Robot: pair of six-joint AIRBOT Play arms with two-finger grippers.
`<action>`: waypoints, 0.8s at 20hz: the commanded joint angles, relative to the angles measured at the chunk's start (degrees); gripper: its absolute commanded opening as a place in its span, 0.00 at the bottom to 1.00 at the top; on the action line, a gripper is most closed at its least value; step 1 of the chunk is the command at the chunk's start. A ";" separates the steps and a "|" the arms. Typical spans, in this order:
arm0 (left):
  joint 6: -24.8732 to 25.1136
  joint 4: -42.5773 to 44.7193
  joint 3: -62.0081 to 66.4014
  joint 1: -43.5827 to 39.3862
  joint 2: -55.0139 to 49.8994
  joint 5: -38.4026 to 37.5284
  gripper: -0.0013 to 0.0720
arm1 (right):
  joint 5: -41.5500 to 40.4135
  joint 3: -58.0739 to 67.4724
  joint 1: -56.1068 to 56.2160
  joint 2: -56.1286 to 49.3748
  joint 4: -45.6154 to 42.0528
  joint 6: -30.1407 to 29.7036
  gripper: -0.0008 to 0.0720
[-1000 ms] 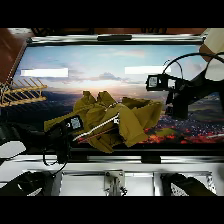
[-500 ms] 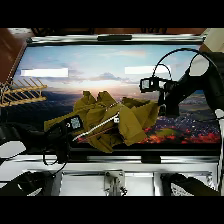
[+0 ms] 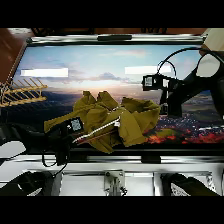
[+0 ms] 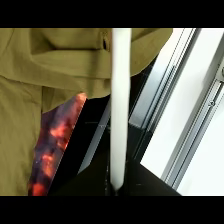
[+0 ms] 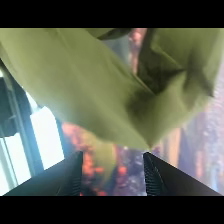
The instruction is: Fold the shirts.
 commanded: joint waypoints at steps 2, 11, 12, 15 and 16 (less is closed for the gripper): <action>0.79 0.13 0.04 -0.17 -0.02 -0.11 0.08 | -2.29 -0.02 -0.04 0.66 -0.61 -2.71 0.66; 1.20 0.57 0.04 -0.17 0.00 -0.07 0.07 | 2.14 -0.04 -0.02 -5.16 2.80 -2.67 0.66; 1.22 0.72 0.04 -0.17 0.00 0.00 0.07 | 2.36 -0.04 -0.02 -5.60 3.91 -2.69 0.66; 1.25 2.10 0.04 -0.17 0.00 0.94 0.07 | 4.37 -2.51 0.74 -6.14 6.08 -2.62 0.66; 1.25 2.51 0.04 -0.17 0.00 0.98 0.07 | 5.14 -4.26 1.46 -6.12 6.29 -2.60 0.66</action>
